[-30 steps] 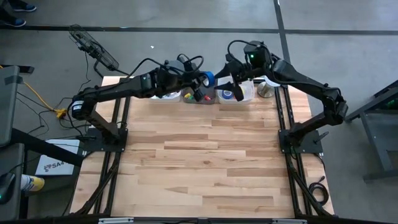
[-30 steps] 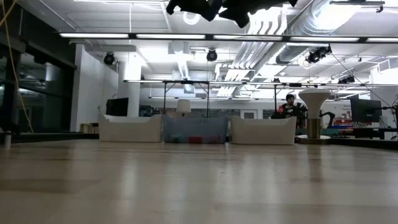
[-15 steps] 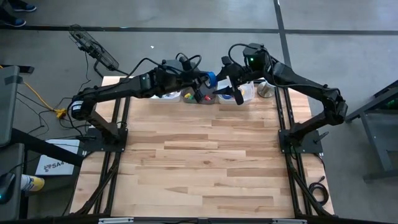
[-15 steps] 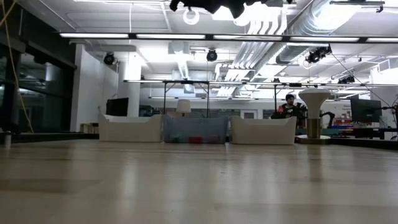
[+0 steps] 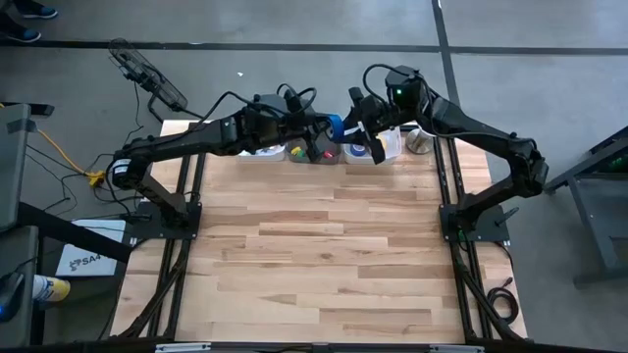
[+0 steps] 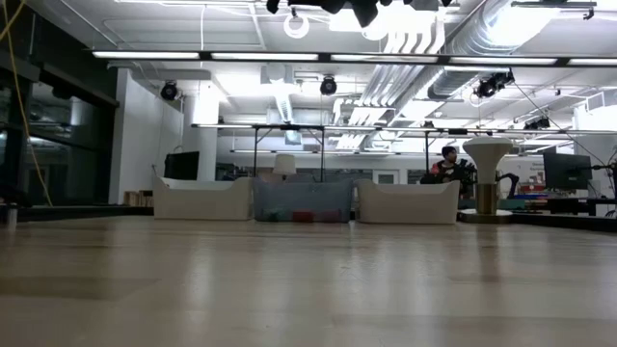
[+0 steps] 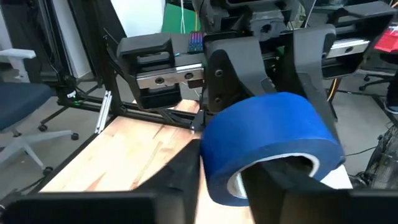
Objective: Pick and place Stapler, Stapler remover, tape
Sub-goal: Put the blue tape into the right white bin
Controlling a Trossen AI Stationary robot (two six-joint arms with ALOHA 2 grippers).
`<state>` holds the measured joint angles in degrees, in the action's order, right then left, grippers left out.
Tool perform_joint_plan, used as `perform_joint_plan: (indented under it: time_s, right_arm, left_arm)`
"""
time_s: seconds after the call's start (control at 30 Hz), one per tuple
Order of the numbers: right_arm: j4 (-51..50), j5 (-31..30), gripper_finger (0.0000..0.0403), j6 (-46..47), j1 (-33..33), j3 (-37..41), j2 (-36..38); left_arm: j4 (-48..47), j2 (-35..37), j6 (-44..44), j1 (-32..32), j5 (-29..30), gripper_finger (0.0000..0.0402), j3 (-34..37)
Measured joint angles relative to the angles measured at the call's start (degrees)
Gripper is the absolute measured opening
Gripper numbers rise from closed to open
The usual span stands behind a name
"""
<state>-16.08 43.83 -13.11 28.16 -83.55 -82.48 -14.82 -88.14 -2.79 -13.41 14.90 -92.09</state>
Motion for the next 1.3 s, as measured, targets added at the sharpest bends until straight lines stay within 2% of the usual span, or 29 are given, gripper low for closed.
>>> perform_joint_plan:
  time_s: [0.2, 0.53, 0.7, 1.0, 1.3]
  right_arm:
    - [-0.6, 0.0, 0.0032, 0.7, -0.1, 0.0, 0.0]
    - [-2.8, -6.1, 0.0032, 2.2, 0.1, -0.2, 0.0]
    - [-7.2, -10.0, 0.0032, 2.4, 1.3, -0.2, 0.0]
    - [-20.4, -27.5, 0.0032, 2.7, 6.1, -0.2, -0.1]
    - [-27.4, -32.9, 0.0032, 5.8, 10.9, -0.2, -4.8]
  left_arm:
    - [-0.1, -0.1, -0.2, 0.0, -1.4, 0.0044, 0.0]
    - [-0.9, -0.2, -0.4, -0.1, -0.2, 0.0156, 0.2]
    - [-3.0, -0.2, -0.4, -0.1, -0.2, 0.0194, 0.2]
    - [-8.2, -0.2, -0.4, -0.1, 4.3, 0.0209, 0.2]
    - [-9.2, -0.2, -2.0, -0.1, 7.5, 0.0209, 0.2]
